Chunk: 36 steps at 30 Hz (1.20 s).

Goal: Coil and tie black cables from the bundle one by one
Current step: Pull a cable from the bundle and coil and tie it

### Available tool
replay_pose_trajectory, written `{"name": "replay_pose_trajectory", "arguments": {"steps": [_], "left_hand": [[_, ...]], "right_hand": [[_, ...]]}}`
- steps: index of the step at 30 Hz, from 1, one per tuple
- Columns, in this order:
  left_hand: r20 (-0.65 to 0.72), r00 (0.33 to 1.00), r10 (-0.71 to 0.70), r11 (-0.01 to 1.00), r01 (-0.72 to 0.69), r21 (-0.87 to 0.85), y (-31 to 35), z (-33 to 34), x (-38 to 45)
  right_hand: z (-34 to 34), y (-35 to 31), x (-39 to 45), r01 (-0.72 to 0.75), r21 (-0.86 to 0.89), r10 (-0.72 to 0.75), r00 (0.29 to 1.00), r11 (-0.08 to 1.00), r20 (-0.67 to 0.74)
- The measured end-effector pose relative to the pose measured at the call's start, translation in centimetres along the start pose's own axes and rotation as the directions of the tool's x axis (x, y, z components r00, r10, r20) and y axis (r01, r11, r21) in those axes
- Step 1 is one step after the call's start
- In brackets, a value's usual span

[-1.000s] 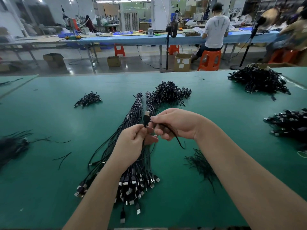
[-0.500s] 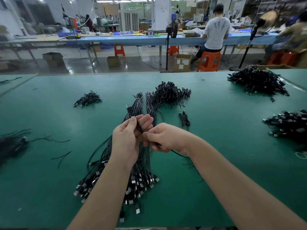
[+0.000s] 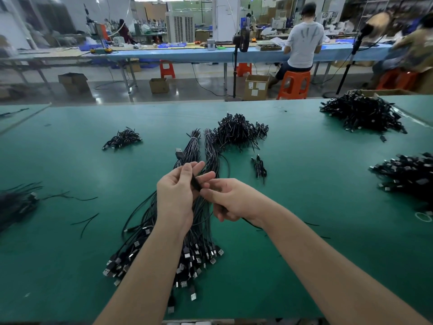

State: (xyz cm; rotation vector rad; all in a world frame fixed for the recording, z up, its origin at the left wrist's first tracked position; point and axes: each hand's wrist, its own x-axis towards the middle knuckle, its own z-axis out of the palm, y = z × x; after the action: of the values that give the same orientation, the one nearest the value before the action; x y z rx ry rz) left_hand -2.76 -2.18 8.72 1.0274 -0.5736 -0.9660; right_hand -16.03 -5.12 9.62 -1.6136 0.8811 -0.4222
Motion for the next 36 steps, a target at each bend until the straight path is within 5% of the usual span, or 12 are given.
{"name": "replay_pose_trajectory", "arguments": {"steps": [17,28,32,36], "left_hand": [[0.104,0.993,0.06,0.993,-0.048,-0.111,-0.7,-0.1,0.3],[0.148,0.989,0.021,0.995,-0.006,-0.097,-1.0,-0.5,0.4],[0.226,0.974,-0.016,0.977,0.063,-0.203,0.1,-0.8,0.5],[0.449,0.894,-0.009,0.962,0.131,-0.241,1.2,-2.0,0.6]], "right_hand": [[-0.4,1.2,0.5,-0.019,0.082,0.028,0.994,0.996,-0.106],[-0.5,1.4,0.6,-0.05,-0.086,0.039,0.992,0.995,-0.123],[-1.7,2.0,0.6,-0.182,0.238,0.155,0.979,0.954,0.13],[-3.4,3.4,0.6,-0.365,0.628,0.179,0.923,0.687,0.341]]}}
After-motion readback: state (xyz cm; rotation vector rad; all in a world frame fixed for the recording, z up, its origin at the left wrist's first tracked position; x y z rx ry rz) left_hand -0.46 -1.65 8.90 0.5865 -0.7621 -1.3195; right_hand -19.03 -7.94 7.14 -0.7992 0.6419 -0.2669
